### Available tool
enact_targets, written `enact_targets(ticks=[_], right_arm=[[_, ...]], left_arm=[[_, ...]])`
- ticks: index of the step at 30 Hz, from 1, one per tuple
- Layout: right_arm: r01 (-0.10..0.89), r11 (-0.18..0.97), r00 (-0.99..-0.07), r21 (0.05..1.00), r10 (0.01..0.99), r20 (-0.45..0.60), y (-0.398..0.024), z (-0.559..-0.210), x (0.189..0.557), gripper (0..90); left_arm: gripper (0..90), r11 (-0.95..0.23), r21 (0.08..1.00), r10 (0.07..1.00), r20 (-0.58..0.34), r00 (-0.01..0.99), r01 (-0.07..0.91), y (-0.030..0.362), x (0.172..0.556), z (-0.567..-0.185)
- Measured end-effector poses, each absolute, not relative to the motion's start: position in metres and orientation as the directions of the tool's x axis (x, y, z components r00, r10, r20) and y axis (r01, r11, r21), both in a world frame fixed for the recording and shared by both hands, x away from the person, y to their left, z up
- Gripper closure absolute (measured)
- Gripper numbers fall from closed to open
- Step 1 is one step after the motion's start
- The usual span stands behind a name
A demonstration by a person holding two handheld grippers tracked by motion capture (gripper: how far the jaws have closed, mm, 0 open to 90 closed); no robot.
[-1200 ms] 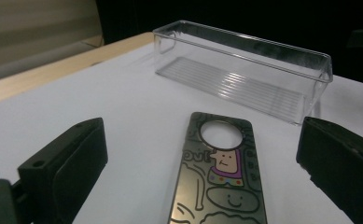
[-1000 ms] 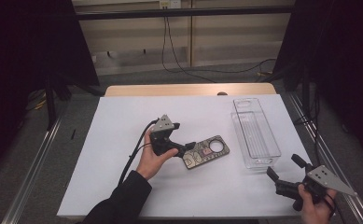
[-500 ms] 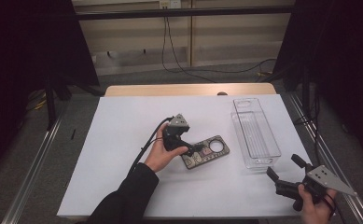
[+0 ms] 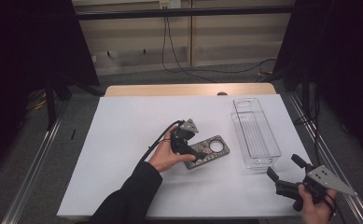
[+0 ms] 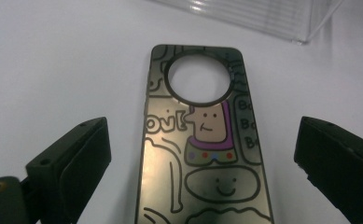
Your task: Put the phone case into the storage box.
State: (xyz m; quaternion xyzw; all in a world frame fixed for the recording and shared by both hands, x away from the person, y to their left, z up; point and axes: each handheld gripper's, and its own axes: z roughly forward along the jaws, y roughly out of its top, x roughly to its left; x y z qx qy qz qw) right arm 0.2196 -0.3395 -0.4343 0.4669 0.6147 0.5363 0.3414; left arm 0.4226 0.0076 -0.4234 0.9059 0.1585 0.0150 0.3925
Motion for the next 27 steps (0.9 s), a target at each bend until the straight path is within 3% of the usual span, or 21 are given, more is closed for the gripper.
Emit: enact_targets(ticks=[20, 27], right_arm=[[0.212, -0.008, -0.333, 0.977, 0.94, 0.08, -0.34, -0.435, 0.22, 0.0], [0.212, -0.01, -0.33, 0.977, 0.941, 0.081, -0.34, -0.434, 0.22, 0.0]], left_arm=[[4.5, -0.772, 0.583, 0.283, -0.04, 0.958, 0.252, -0.018, 0.424, -0.436], [5.2, -0.778, 0.569, 0.284, -0.062, 0.957, 0.268, -0.021, 0.426, -0.443]])
